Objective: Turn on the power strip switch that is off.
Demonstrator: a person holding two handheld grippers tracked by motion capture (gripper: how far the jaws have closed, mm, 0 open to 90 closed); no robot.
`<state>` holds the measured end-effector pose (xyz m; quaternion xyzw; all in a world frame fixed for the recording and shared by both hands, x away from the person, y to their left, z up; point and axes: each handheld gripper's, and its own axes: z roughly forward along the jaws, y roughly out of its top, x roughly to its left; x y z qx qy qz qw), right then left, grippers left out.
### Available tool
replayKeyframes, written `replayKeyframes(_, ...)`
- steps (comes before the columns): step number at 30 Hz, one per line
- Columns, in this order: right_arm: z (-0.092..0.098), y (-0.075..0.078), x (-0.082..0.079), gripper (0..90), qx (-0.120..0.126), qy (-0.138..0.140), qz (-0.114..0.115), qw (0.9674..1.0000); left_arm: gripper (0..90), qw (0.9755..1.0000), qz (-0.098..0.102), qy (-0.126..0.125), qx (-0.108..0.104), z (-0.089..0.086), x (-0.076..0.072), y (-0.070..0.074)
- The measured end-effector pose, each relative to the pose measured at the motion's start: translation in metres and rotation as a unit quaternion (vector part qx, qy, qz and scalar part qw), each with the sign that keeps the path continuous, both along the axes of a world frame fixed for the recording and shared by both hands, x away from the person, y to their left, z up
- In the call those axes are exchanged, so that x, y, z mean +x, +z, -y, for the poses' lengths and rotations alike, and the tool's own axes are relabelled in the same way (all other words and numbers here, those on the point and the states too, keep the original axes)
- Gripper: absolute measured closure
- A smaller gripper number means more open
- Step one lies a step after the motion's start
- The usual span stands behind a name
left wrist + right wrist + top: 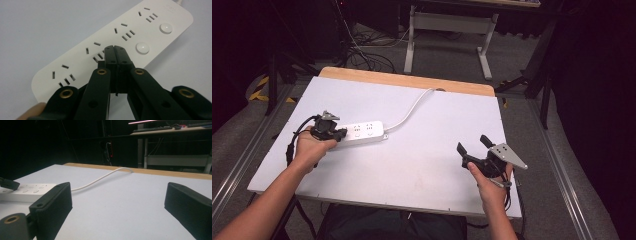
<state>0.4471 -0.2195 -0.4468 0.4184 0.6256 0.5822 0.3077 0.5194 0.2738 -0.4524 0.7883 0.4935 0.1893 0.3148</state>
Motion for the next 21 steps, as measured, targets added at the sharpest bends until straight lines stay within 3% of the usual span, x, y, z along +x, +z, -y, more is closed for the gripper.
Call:
replayKeyframes(10,0.0008,0.0002,-0.0008,8.2,0.0,-0.002,0.001,1.0,89.9,1.0,-0.003,0.001,-0.003,-0.0016,-0.0016,-0.0004)
replayKeyframes(14,0.0009,0.0003,-0.0013,8.2,0.001,-0.003,0.0,1.0,90.0,0.9997,-0.009,0.006,-0.021,-0.0051,-0.0013,-0.0019)
replayKeyframes(19,0.0012,0.0005,-0.0021,8.4,0.003,-0.005,0.001,1.0,90.0,0.9999,-0.002,0.005,-0.013,-0.0029,-0.0027,-0.0032)
replayKeyframes(20,0.0013,0.0005,-0.0022,8.4,0.002,-0.005,0.001,1.0,90.0,0.9997,-0.005,0.001,-0.022,-0.0038,-0.003,-0.0039)
replayKeyframes(21,0.0013,0.0006,-0.0023,8.4,0.002,-0.006,0.001,1.0,90.0,0.9985,-0.016,-0.006,-0.053,-0.0054,-0.0026,-0.0053)
